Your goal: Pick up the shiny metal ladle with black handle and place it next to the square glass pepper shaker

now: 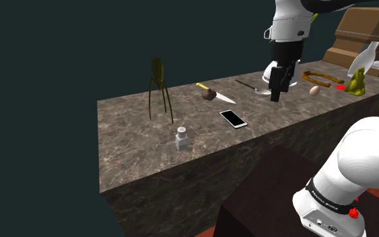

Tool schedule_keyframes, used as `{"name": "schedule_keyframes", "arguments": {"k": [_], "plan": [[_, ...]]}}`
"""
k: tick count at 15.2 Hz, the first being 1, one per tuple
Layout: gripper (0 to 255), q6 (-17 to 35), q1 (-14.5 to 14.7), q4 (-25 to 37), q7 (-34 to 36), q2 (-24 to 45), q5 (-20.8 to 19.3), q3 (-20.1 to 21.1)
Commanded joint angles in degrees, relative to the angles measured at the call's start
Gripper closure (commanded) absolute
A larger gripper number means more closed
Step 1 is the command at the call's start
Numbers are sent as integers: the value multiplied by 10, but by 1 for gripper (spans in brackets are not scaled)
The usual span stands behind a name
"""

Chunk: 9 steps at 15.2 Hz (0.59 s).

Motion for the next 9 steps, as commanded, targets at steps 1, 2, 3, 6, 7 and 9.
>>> {"name": "schedule_keyframes", "arguments": {"k": [1,2,3,6,7,9], "plan": [[0,0,0,0,0,0,0,0],[0,16,-6,-3,-6,9,-7,-8],[0,32,-12,-6,-11,19,-13,-15],[0,81,-28,-9,-27,53,-31,-39],[0,97,-34,-9,-32,65,-36,-46],[0,129,-44,-7,-42,91,-45,-62]]}}
